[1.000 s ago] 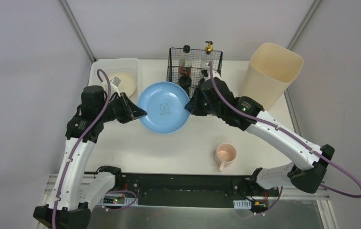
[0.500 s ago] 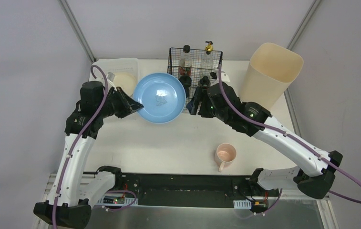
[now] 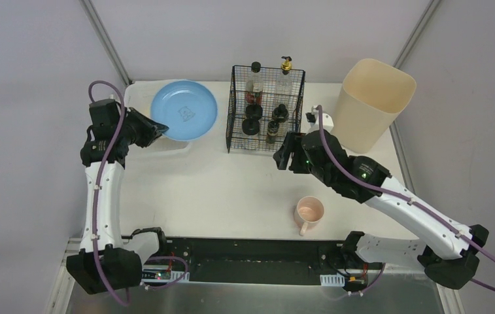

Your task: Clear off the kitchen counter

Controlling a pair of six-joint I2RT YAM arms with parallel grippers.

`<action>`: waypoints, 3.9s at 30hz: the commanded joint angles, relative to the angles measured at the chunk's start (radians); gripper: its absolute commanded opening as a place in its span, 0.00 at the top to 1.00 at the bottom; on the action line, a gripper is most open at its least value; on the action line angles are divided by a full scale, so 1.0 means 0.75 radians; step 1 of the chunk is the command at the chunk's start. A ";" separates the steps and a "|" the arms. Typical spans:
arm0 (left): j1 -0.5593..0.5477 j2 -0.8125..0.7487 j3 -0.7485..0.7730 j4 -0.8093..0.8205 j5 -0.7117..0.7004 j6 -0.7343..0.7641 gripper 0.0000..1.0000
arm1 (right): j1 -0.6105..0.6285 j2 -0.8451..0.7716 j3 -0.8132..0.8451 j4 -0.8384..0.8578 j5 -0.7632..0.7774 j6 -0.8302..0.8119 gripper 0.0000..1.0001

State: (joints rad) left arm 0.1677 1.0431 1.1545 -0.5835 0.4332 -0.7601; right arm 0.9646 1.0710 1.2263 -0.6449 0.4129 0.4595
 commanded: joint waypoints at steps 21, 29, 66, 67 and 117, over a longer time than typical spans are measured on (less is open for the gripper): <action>0.255 0.579 0.027 0.388 -0.324 -0.328 1.00 | 0.000 -0.356 -0.326 -0.013 -0.043 0.063 0.30; 0.255 0.793 0.087 0.418 -0.416 -0.359 1.00 | 0.000 -0.370 -0.380 0.000 -0.048 0.056 0.27; 0.246 1.090 0.236 0.455 -0.182 -0.281 0.35 | -0.010 -0.284 -0.419 0.051 -0.104 0.087 0.25; 0.245 1.082 0.237 0.444 -0.164 -0.278 0.29 | -0.012 -0.281 -0.414 0.042 -0.104 0.088 0.25; 0.072 0.087 -0.253 -0.099 0.332 0.318 0.14 | -0.017 -0.167 -0.492 -0.369 -0.204 0.306 0.37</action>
State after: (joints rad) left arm 0.2470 1.1755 1.0023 -0.6125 0.6491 -0.5896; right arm 0.9531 0.9504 0.8688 -0.8974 0.2520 0.6292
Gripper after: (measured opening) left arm 0.859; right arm 0.674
